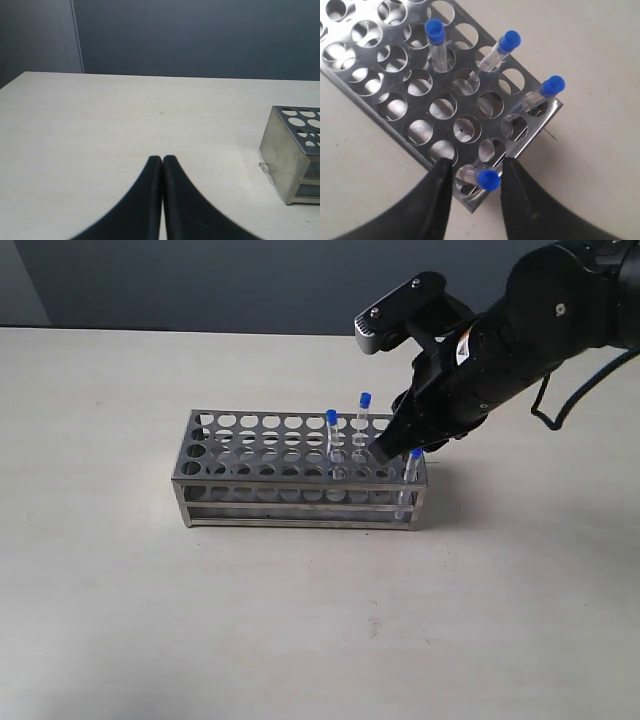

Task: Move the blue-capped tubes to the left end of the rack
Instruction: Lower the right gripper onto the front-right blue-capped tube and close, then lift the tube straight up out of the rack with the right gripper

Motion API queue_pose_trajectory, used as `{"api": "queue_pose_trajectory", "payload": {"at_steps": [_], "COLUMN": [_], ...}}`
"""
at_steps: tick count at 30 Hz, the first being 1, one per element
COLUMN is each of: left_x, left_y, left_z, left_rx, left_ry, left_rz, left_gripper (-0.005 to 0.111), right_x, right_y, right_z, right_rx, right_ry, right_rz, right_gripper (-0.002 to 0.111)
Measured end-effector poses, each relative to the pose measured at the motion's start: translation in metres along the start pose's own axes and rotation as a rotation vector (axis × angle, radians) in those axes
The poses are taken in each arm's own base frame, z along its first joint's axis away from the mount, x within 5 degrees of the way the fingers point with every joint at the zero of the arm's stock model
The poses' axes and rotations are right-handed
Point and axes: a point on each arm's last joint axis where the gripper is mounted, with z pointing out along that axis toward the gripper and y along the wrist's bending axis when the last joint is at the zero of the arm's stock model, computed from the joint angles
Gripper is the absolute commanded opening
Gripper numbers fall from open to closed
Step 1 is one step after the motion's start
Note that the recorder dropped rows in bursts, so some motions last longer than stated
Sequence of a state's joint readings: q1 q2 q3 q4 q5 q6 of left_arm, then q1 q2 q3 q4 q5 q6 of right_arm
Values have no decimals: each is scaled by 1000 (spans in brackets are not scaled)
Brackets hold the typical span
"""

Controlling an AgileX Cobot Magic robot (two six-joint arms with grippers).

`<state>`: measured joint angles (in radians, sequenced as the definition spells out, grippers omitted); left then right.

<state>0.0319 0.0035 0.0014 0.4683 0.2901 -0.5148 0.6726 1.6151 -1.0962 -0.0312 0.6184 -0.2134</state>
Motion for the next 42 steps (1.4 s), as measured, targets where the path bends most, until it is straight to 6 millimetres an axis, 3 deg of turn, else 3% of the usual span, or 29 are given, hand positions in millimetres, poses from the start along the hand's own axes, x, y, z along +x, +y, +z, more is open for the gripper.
{"api": "queue_pose_trajectory", "payload": {"at_steps": [21,24,27,31,34,42], "left_x": [0,0,0,0,0,0], "left_y": [0,0,0,0,0,0], "left_z": [0,0,0,0,0,0], "left_rx": [0,0,0,0,0,0], "left_ry": [0,0,0,0,0,0], "left_rz": [0,0,0,0,0,0], "left_gripper": [1,1,1,1,1,1], "right_x": [8,8,8,7,4,-8], "right_y": [-13,-13,-12,-12,-13,-16], "right_z": [38,39,39,38,26,-39], "right_rx": [-11,-10,-16,-21,-14,38], "right_ry": [71,70,68,58,30,-161], "right_rz": [101,101,112,128,126,105], "right_gripper": [32,23,2,-1,-1,-1]}}
